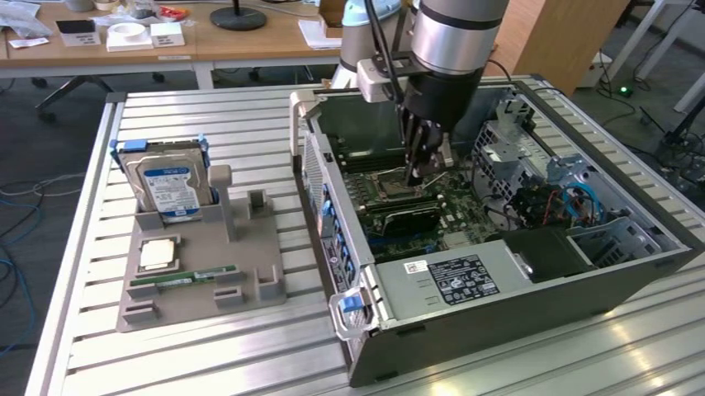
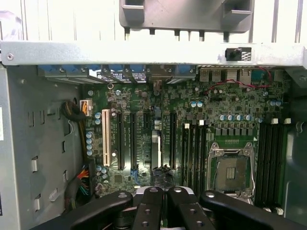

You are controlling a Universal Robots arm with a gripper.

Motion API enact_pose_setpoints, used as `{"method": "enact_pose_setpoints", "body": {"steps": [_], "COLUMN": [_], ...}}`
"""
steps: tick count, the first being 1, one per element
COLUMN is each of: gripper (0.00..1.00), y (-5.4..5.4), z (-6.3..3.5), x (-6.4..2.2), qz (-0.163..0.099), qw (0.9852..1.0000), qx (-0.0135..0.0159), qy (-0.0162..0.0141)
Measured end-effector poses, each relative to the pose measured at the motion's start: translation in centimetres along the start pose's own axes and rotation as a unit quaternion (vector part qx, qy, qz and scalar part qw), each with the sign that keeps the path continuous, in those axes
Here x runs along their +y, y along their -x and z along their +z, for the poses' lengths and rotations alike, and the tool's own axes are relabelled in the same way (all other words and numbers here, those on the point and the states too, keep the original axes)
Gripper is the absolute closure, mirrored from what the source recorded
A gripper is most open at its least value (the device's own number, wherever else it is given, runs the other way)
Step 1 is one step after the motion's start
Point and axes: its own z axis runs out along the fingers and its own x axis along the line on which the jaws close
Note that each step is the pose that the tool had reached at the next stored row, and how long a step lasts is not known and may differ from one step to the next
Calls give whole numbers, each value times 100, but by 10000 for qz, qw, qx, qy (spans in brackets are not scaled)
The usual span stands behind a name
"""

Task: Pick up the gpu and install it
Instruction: 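Press down on the gpu until it lock into place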

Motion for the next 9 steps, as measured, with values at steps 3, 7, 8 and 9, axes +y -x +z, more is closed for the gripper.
{"method": "enact_pose_setpoints", "body": {"steps": [3, 7, 8, 9], "gripper": [89, 89, 89, 89], "y": [-1, -3, -3, -4], "z": [50, 117, 135, 151], "x": [2, 4, 5, 6], "qz": [0, 0, 0, 0], "qw": [10000, 10000, 10000, 10000], "qx": [0, 0, 0, 0], "qy": [0, 0, 0, 0]}}
